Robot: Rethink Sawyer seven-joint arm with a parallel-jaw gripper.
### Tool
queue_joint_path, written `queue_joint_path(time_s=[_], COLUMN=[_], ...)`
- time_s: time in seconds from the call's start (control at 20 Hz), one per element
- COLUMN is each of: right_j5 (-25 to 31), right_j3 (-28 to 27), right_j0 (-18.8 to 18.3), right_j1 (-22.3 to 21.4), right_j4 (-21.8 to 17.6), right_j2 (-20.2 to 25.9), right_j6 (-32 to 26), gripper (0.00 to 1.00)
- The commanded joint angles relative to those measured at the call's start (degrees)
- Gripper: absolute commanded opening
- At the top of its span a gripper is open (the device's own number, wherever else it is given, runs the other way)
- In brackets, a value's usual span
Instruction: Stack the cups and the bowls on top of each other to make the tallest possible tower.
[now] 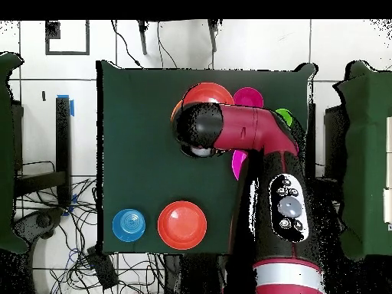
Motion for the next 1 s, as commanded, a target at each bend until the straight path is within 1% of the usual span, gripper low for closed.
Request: queue_joint_path(time_s=[0.05, 0.25, 0.5, 0.65, 1.0], right_j5=[1.20, 1.22, -0.32, -1.06, -0.06], right_j3=[-2.02, -2.45, -2.53, -3.45, -4.38], right_j0=[-0.06, 0.11, -0.14, 0.28, 0.28], right_j1=[4.02, 4.52, 4.88, 5.75, 5.95], right_j4=[0.52, 0.84, 0.87, 0.82, 1.29], right_j2=[5.52, 5.27, 5.62, 5.47, 5.46], right_j6=[-0.93, -0.08, -0.60, 0.28, 0.33], gripper=[0.00, 0.00, 0.00, 0.00, 0.00])
